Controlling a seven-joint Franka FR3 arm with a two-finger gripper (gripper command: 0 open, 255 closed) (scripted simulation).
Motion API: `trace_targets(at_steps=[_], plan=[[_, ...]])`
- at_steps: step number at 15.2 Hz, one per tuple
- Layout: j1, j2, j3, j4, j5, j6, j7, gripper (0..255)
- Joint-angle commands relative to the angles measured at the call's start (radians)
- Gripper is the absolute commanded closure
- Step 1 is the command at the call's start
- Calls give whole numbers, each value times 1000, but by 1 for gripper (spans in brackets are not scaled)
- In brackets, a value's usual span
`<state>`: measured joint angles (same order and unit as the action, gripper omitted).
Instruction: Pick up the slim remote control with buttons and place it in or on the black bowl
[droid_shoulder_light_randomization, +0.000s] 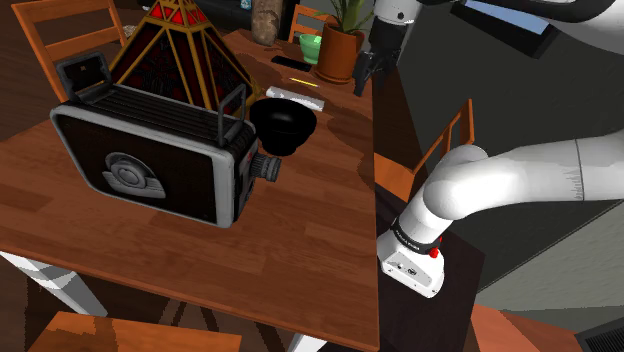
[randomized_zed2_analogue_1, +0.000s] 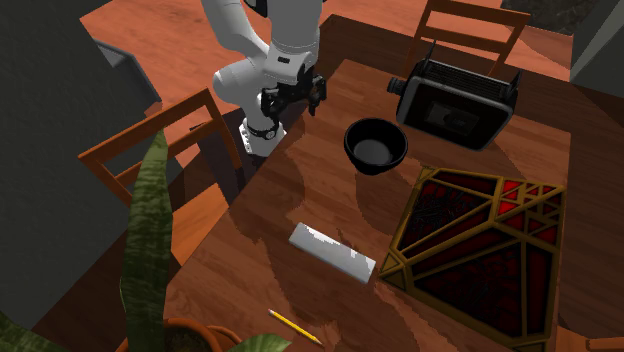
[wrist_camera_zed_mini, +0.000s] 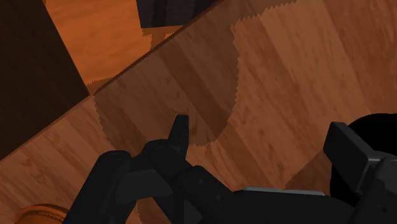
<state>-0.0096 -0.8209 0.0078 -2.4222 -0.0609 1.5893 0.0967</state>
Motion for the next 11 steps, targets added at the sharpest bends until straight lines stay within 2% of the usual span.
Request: trace_targets(at_steps=[1, 11], plan=[[0, 0, 0, 0, 0, 0, 0, 0], [27, 358, -131, 116, -30, 253, -240, 0]])
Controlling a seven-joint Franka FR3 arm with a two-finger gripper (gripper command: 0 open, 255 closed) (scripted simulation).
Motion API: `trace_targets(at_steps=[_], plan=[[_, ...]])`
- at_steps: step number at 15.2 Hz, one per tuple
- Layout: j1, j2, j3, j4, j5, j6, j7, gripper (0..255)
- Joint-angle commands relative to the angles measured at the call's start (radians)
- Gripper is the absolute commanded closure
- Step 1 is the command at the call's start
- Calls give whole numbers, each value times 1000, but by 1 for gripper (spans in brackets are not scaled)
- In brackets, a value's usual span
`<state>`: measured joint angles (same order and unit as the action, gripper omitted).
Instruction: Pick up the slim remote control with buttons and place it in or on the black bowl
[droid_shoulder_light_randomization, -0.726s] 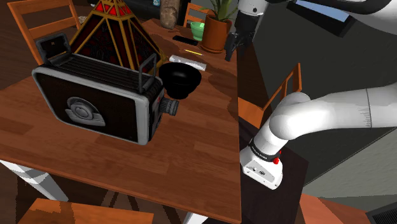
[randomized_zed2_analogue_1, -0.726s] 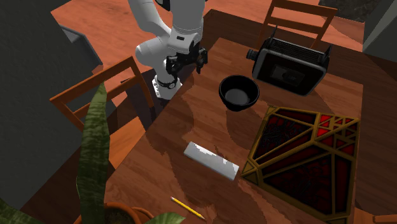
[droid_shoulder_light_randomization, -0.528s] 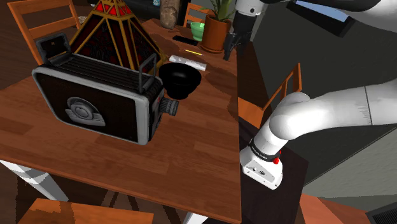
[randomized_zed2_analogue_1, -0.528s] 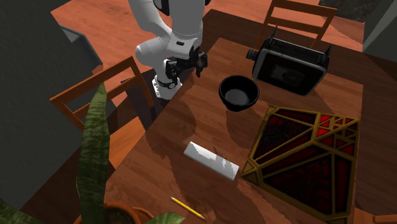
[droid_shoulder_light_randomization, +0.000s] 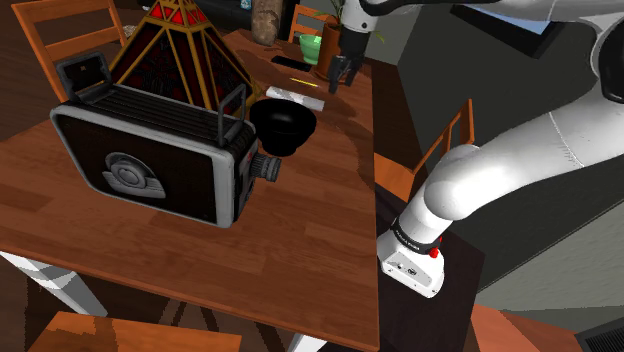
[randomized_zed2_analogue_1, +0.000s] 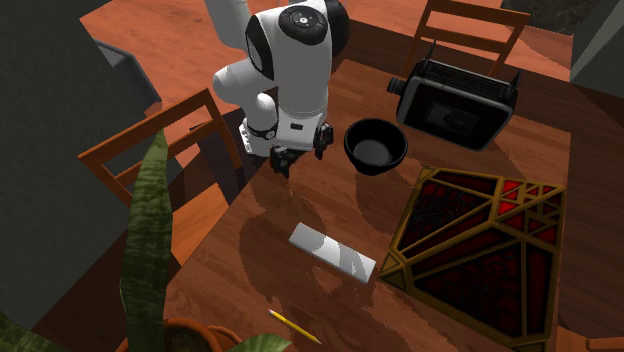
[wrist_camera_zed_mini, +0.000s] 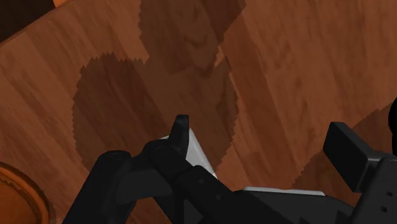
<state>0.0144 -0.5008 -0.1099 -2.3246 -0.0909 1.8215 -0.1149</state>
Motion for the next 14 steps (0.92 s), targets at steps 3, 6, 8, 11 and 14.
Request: trace_targets(at_steps=[3, 6, 8, 11, 14], plan=[[14, 156, -43, 82, 13, 76, -103, 0], [25, 276, -68, 157, 36, 120, -179, 0], [29, 357, -80, 215, 57, 142, -230, 0], [32, 479, -91, 311, 92, 164, -307, 0], [28, 602, -93, 419, 130, 172, -379, 0]])
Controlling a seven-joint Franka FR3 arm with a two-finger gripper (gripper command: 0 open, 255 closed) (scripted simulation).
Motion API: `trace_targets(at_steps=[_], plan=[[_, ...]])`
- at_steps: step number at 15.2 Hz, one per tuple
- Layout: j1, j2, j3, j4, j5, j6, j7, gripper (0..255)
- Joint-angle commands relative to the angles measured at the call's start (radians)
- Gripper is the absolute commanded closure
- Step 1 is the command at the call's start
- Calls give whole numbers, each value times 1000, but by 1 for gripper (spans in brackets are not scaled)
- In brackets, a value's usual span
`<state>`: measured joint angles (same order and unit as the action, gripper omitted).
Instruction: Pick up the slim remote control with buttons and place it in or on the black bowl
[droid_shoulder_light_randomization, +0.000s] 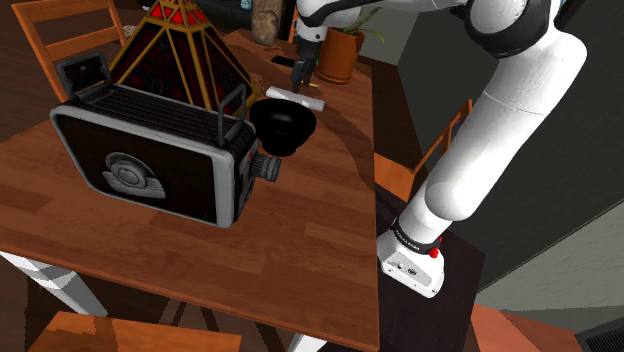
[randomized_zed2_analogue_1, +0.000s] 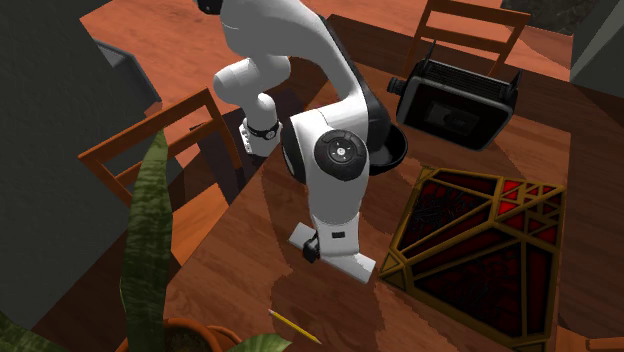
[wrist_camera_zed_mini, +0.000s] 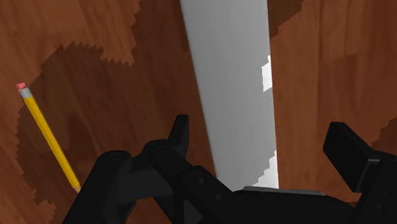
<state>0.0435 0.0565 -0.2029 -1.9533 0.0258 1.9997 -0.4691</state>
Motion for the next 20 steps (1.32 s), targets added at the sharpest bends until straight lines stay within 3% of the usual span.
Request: trace_targets(at_steps=[1, 9, 16, 17, 20], plan=[[-2, 63, 1, 65, 19, -6, -35, 0], [-3, 95, 4, 1, 28, 89, -41, 0], [-3, 95, 4, 2, 28, 89, -42, 0], [-3, 95, 4, 2, 28, 89, -42, 255], [-4, 94, 4, 1, 28, 90, -42, 255]])
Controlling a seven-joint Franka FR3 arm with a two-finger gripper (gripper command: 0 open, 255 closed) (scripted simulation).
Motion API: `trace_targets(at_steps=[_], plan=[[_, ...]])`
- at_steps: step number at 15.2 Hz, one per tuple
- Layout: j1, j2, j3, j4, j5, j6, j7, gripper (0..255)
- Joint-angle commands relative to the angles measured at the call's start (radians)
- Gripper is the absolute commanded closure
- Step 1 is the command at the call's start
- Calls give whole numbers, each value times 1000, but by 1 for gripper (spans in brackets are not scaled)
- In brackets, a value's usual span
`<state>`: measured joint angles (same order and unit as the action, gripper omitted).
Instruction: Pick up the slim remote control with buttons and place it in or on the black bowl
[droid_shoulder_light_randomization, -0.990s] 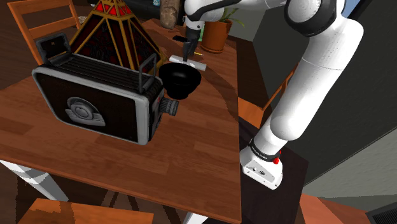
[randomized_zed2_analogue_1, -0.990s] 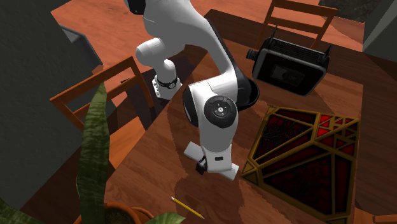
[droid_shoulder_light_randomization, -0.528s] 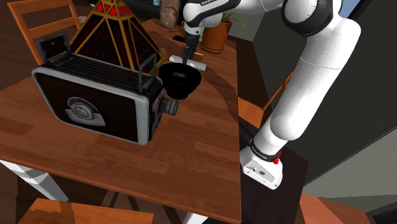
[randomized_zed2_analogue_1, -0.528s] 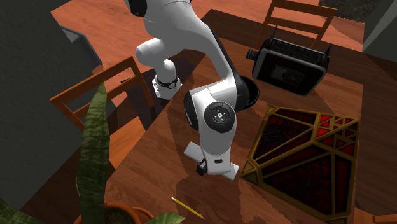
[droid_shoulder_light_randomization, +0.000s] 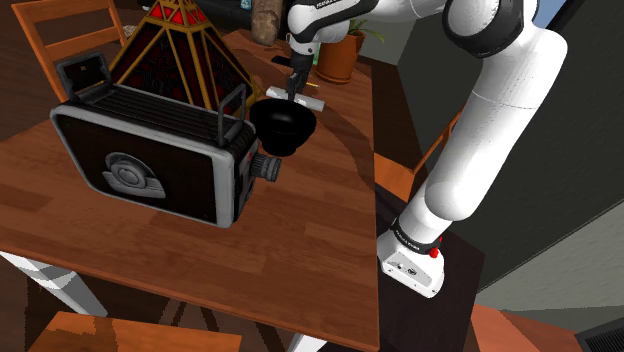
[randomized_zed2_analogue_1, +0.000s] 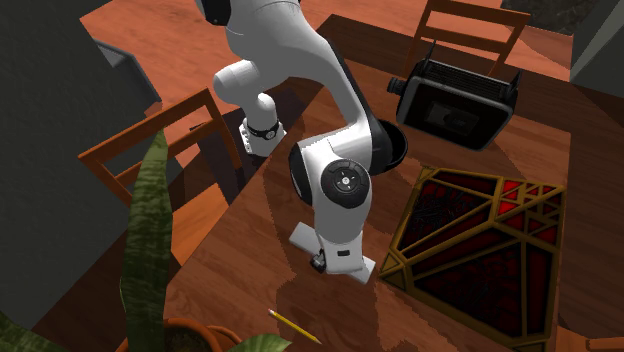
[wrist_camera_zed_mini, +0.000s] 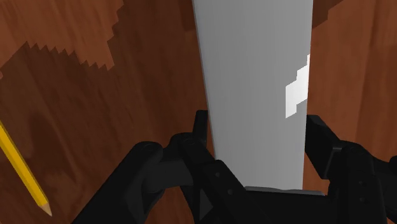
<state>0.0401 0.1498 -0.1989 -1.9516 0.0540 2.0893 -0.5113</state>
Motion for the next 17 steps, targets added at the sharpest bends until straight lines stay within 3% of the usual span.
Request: trace_targets(at_steps=[1, 6, 17], plan=[[0, 1, 0, -1, 0, 0, 0, 255], [0, 2, 0, 0, 0, 0, 1, 255], [1, -43, -2, 94, -13, -138, 11, 255]])
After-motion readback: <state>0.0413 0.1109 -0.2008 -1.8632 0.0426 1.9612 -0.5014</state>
